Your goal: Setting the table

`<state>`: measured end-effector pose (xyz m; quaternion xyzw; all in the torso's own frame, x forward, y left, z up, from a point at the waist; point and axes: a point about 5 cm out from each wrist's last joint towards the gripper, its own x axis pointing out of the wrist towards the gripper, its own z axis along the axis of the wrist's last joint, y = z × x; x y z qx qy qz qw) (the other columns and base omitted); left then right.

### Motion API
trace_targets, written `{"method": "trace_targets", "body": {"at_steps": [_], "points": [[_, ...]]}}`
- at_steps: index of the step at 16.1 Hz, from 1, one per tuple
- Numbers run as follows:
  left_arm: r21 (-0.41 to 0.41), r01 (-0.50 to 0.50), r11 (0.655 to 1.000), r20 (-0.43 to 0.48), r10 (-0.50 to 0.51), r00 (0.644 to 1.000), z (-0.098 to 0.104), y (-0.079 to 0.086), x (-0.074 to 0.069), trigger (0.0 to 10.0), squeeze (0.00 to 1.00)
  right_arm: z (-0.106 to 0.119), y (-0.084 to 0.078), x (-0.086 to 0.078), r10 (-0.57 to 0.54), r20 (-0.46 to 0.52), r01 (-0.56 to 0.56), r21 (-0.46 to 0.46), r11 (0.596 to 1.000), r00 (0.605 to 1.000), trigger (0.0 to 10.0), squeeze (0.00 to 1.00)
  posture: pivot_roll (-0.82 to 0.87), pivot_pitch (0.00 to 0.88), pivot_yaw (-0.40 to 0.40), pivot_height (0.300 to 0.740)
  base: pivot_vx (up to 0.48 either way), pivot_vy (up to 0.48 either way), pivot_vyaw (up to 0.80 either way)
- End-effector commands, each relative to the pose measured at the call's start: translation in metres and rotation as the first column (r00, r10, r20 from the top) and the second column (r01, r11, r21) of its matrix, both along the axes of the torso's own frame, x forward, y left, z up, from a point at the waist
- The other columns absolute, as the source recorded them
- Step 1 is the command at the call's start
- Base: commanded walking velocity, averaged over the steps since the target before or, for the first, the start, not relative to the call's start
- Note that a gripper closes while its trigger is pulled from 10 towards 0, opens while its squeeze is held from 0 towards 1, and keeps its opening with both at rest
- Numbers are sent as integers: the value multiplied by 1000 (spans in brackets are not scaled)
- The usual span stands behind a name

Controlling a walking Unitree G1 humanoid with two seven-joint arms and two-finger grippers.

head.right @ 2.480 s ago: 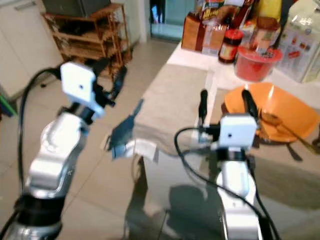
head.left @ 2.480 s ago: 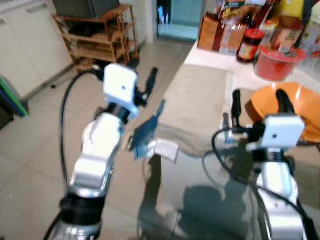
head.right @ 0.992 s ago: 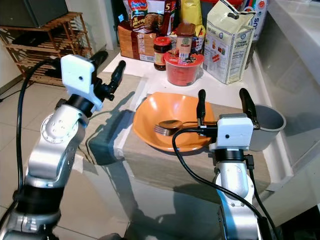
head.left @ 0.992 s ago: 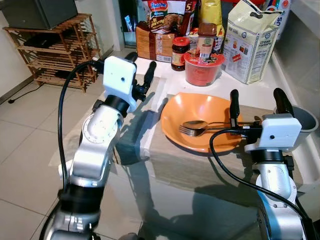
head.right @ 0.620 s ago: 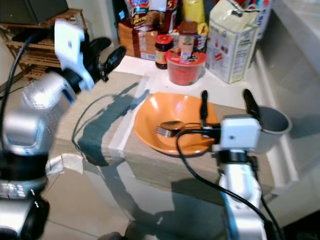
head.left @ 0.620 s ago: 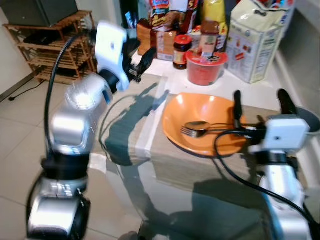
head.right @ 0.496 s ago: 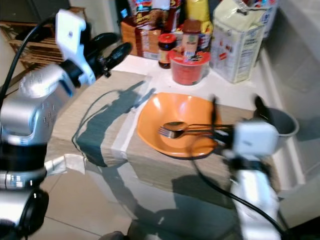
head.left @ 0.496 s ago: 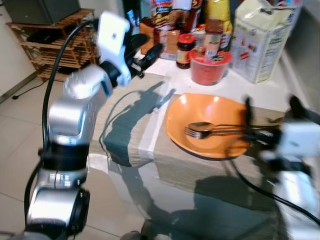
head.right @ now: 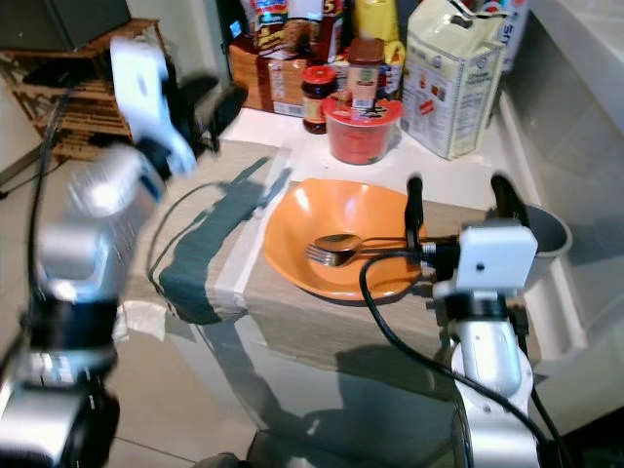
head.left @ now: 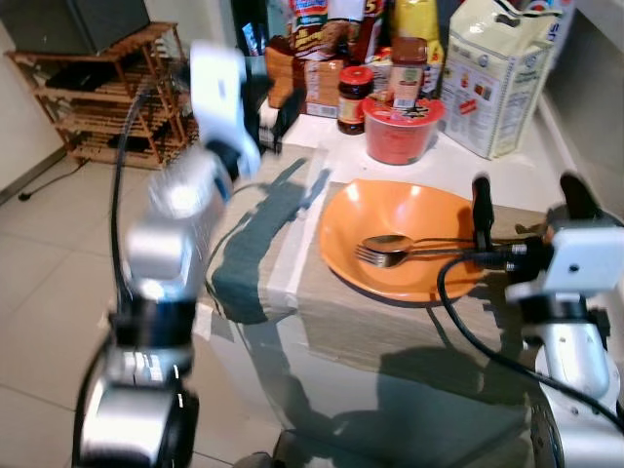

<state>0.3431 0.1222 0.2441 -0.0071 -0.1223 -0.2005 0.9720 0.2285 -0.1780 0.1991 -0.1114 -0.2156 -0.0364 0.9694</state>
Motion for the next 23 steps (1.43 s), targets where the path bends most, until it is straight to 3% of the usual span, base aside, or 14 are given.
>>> {"method": "trace_targets", "body": {"at_steps": [1, 2, 3, 5, 11, 23], "points": [[-4, -21, 1000, 35, 21, 999, 1, -2, -4, 10000, 0, -2, 0, 4, -4, -10, 4, -5, 1000, 1000, 10000, 0, -56, 0, 37, 718, 0, 0, 0], [-20, -41, 999, 34, 42, 999, -7, -4, -9, 10000, 0, -2, 0, 7, -9, -9, 9, -4, 1000, 1000, 10000, 0, -51, 0, 33, 718, 0, 0, 0], [-68, -63, 996, -43, 60, 997, -38, -11, -22, 10000, 0, -8, -1, 18, -37, -30, 38, 43, 998, 999, 10000, 0, -40, 0, 30, 718, 0, 0, 0], [-76, -84, 994, -72, 79, 994, -49, -12, -28, 10000, 0, -10, -2, 20, -43, -33, 45, 42, 998, 999, 10000, 0, -32, 0, 24, 718, 0, 0, 0], [-76, -104, 992, -7, 104, 995, -35, -12, -25, 10000, 0, -14, 1, 23, -32, -33, 33, 22, 999, 999, 10000, 0, -25, 0, 15, 718, -306, 0, 0], [8, -52, 999, 1, 52, 999, -33, -18, -18, 10000, 0, -18, -1, 14, -76, -34, 76, 11, 997, 997, 10000, 0, -47, 0, 49, 718, 0, 0, 0]]}}
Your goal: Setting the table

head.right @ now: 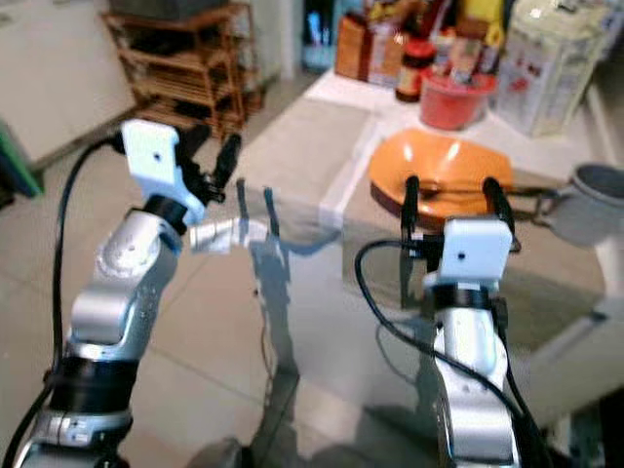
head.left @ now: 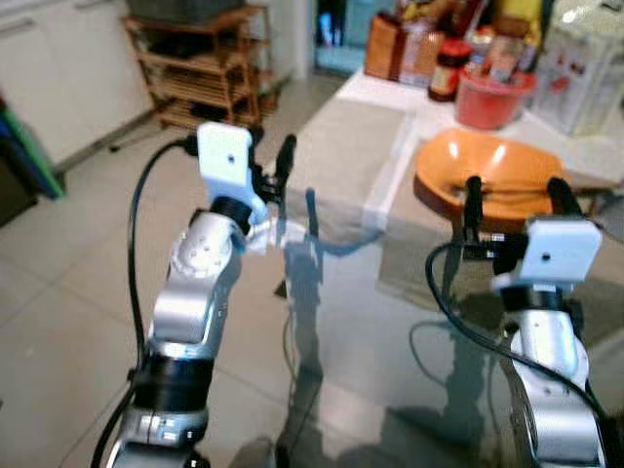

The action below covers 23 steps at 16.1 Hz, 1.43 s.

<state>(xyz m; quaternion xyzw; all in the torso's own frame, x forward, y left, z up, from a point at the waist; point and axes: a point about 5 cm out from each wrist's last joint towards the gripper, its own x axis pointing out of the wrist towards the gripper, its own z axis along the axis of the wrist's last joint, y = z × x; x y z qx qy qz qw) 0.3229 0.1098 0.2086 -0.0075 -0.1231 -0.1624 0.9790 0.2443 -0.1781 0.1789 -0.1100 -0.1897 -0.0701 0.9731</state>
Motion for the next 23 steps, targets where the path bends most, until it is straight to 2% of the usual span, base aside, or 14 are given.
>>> {"method": "trace_targets", "body": {"at_steps": [1, 9, 12, 14, 17, 18, 19, 20, 21, 23], "points": [[24, 29, 999, 0, -29, 1000, 2, -6, 2, 10000, 0, 2, -1, -2, -7, 9, 7, -12, 1000, 1000, 10000, 0, -47, 0, 49, 718, 0, 0, 0], [43, 71, 997, 17, -71, 997, 6, -5, 8, 10000, 0, -3, 2, -2, -2, -8, 2, 0, 1000, 1000, 10000, 0, -45, 0, 54, 718, 0, 0, -549], [84, 64, 994, 29, -66, 997, 12, 0, 16, 10000, 0, -3, 2, -2, 1, -15, -1, -6, 1000, 1000, 10000, 0, -48, 0, 54, 718, 0, 0, -600], [84, 47, 995, 6, -48, 999, 14, 5, 22, 10000, 0, -4, 3, -4, 3, -14, -4, -16, 1000, 1000, 10000, 0, -51, 0, 55, 718, 0, 0, -253], [60, 50, 997, -39, -48, 998, 11, 4, 25, 10000, 0, -5, 2, -4, 2, -14, -2, -16, 1000, 1000, 10000, 0, -52, 0, 56, 718, 0, 0, 0], [-11, 51, 999, -197, -53, 979, -5, 3, 30, 10000, 0, -5, 3, -4, 5, -14, -6, -18, 1000, 1000, 10000, 0, -52, 0, 54, 718, 0, 0, 0], [-76, 36, 996, -269, -55, 962, -11, 4, 31, 10000, 0, -5, 3, -4, 7, -15, -7, -19, 1000, 1000, 10000, 0, -52, 0, 54, 718, 0, 0, 0], [-210, 0, 978, -382, -82, 921, -20, 5, 34, 10000, 0, -6, 4, -3, 10, -15, -11, -18, 1000, 1000, 10000, 0, -45, 0, 52, 718, 0, 0, 0], [-229, -4, 974, -391, -88, 916, -21, 5, 34, 10000, 0, -6, 5, -4, 11, -15, -12, -17, 1000, 1000, 10000, 0, -45, 0, 52, 718, 0, 0, 0], [-336, -29, 941, -450, -133, 883, -23, 3, 35, 10000, 0, -6, 7, -3, 18, -16, -18, -15, 1000, 1000, 10000, 0, -40, 0, 51, 718, 0, 0, 0]]}}
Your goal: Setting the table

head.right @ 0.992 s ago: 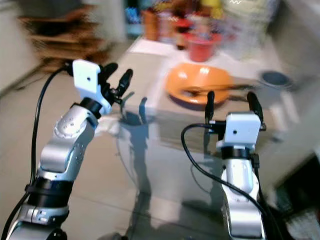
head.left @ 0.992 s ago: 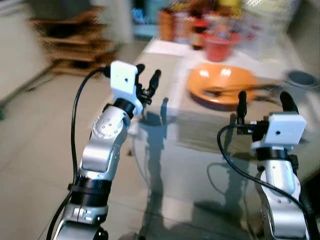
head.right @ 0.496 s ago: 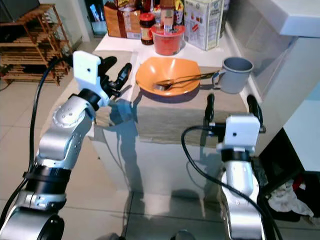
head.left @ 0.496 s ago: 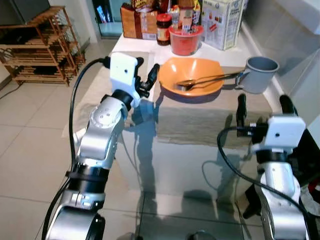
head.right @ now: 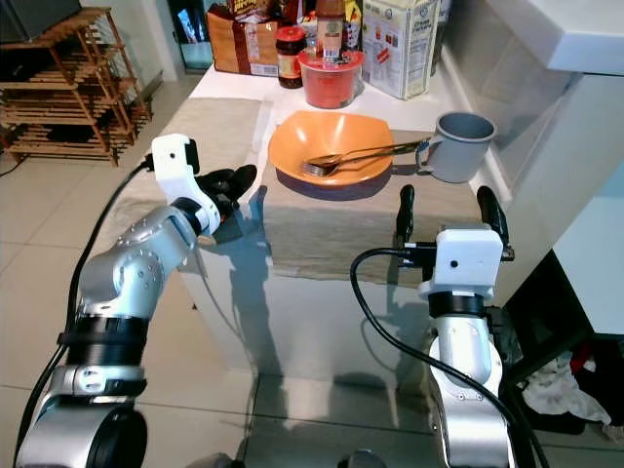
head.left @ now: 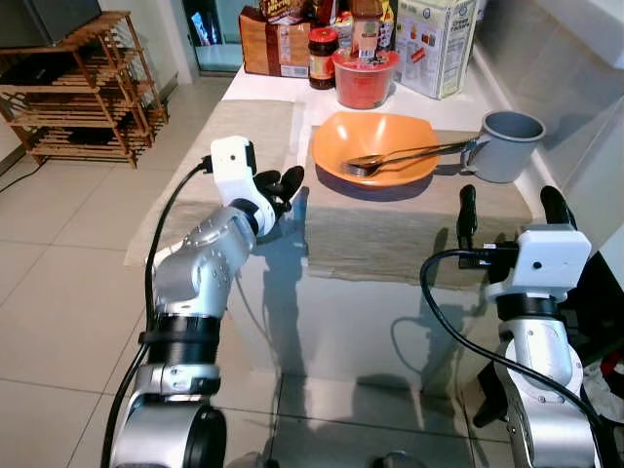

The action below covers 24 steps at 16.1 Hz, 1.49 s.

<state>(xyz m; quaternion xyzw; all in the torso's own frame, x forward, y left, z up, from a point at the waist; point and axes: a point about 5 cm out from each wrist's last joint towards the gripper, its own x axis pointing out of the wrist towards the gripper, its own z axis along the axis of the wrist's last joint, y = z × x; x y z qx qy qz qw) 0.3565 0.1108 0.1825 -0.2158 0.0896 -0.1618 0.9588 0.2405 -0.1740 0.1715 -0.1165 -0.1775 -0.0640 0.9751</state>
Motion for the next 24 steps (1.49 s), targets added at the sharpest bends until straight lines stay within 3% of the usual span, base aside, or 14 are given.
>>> {"method": "trace_targets", "body": {"at_steps": [1, 4, 8, 13, 17, 21, 24], "points": [[-53, -2, 999, -35, 0, 999, 3, -1, 2, 10000, 0, 1, 3, 1, 12, 10, -12, -1, 1000, 1000, 10000, 0, -42, 0, 52, 718, 0, 0, 0], [-167, -1, 986, -69, -11, 998, 11, -5, 5, 10000, 0, 1, 1, 0, 7, 10, -7, -2, 1000, 1000, 10000, 0, -49, 0, 57, 718, 0, 0, 0], [-212, 17, 977, -124, -44, 991, 13, -14, 6, 10000, 0, 0, 2, -1, 4, 9, -4, -4, 1000, 1000, 10000, 0, -58, 0, 63, 718, 0, 0, 0], [-163, 70, 984, -144, -94, 985, 16, -31, 7, 10000, 0, 1, 3, -1, 1, 11, -1, -4, 1000, 1000, 10000, 0, -65, 0, 74, 718, 0, 0, 0], [-149, 110, 983, -116, -128, 985, 29, -41, 12, 10000, 0, 1, 3, -2, -2, 13, 2, -1, 1000, 1000, 10000, 0, -67, 0, 76, 718, 0, 0, 0], [-49, 125, 991, -189, -132, 973, 28, -52, 18, 10000, 0, 0, 5, -2, -3, 11, 3, 1, 1000, 1000, 10000, 0, -72, 0, 85, 718, 0, 0, 0], [-39, 115, 993, -208, -121, 971, 28, -53, 20, 10000, 0, 0, 4, -2, -7, 9, 7, 0, 1000, 1000, 10000, 0, -76, 0, 84, 718, 0, 0, 0]]}}
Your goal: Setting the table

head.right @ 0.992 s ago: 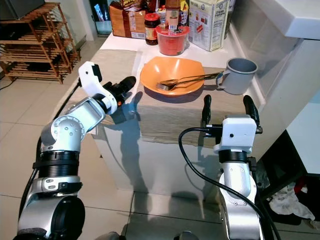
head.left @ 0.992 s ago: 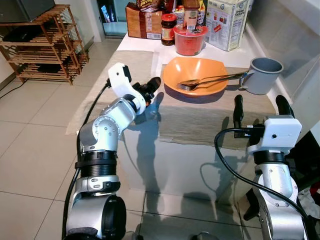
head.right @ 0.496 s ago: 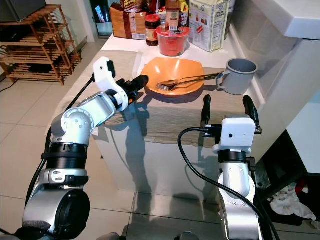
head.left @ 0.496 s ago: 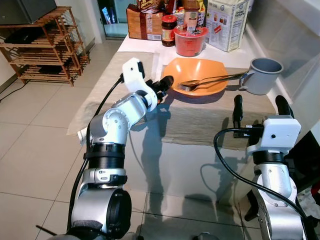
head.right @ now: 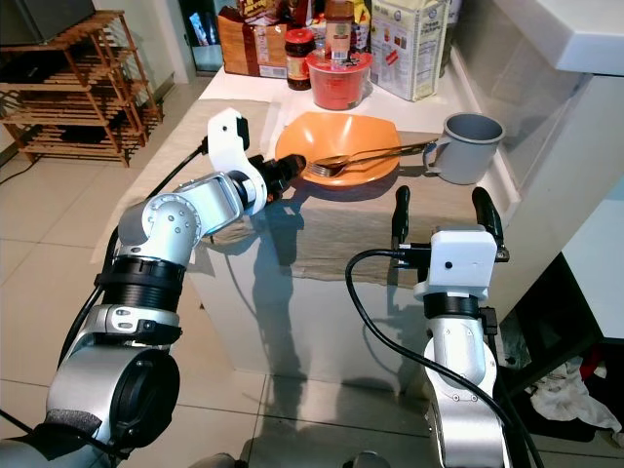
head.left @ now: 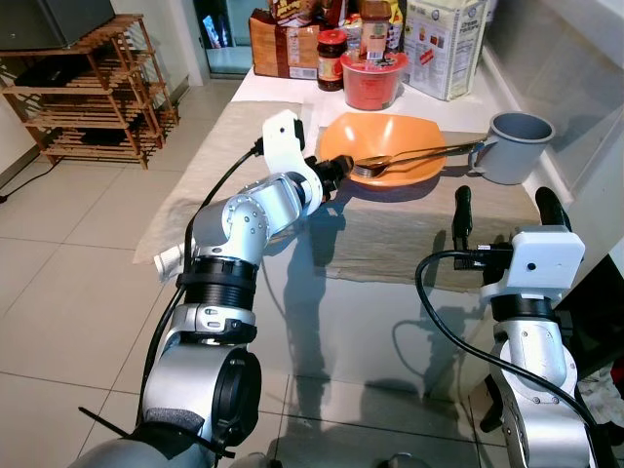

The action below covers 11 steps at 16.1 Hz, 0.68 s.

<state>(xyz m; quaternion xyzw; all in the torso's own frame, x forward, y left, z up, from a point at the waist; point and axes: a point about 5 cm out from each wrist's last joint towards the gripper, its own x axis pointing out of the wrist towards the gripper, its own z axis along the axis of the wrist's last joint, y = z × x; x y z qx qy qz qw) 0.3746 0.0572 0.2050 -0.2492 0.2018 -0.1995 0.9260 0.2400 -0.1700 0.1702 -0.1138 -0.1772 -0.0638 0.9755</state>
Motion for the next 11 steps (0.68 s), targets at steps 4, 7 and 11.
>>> {"method": "trace_targets", "body": {"at_steps": [4, 7, 11], "points": [[32, -4, 999, -58, 6, 998, 0, -8, 2, 10000, 0, 1, 0, -3, -7, 4, 7, -7, 1000, 1000, 10000, 0, -77, 0, 82, 718, 0, 0, 0], [42, -37, 998, -65, 40, 997, 2, -9, 6, 0, 0, 0, 1, -3, -8, 1, 8, -5, 1000, 1000, 10000, 0, -79, 0, 85, 718, 0, 0, 0], [29, -87, 996, -68, 89, 994, 9, -7, 14, 0, 0, -1, 1, -5, -14, -3, 14, -3, 1000, 1000, 10000, 0, -84, 0, 89, 718, 0, 0, 0]]}}
